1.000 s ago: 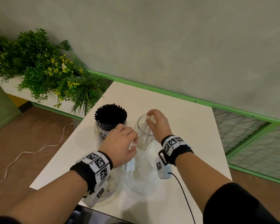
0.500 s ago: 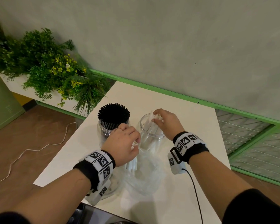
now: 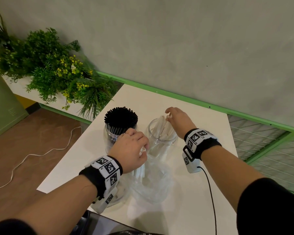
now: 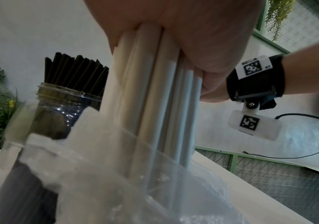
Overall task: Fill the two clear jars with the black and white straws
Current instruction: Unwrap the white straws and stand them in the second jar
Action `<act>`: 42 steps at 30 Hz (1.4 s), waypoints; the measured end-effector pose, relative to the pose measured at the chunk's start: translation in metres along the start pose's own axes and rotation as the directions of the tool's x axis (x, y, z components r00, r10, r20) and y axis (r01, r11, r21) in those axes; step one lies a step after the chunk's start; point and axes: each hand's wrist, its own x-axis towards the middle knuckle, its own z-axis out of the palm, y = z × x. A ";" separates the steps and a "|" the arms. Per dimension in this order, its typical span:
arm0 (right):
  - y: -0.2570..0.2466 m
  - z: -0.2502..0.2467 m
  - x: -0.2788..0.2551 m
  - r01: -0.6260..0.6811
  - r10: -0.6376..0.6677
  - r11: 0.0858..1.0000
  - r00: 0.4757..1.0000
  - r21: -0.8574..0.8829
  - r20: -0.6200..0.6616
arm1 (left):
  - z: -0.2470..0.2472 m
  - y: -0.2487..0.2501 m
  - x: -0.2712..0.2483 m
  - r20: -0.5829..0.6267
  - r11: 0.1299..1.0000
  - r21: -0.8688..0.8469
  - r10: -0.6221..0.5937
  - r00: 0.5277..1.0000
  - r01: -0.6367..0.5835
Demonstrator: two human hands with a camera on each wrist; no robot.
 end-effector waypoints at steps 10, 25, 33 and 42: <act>0.005 -0.008 -0.036 0.205 -0.189 0.976 0.964 0.068 -0.187 | -0.002 -0.001 0.002 0.007 1.000 -0.005 0.011 1.000 -0.011; -0.025 -0.006 0.020 0.110 -0.117 0.991 0.989 -0.076 -0.087 | -0.002 -0.003 0.004 0.034 1.000 -0.006 -0.001 0.999 0.002; 0.020 0.001 -0.012 -0.126 0.133 0.991 0.979 0.056 -0.154 | 0.000 -0.004 0.004 0.002 1.000 -0.005 0.012 1.000 -0.012; 0.030 0.025 -0.024 -0.338 0.349 0.908 0.937 0.248 -0.001 | 0.001 -0.004 0.006 0.010 1.000 0.003 0.004 1.000 -0.004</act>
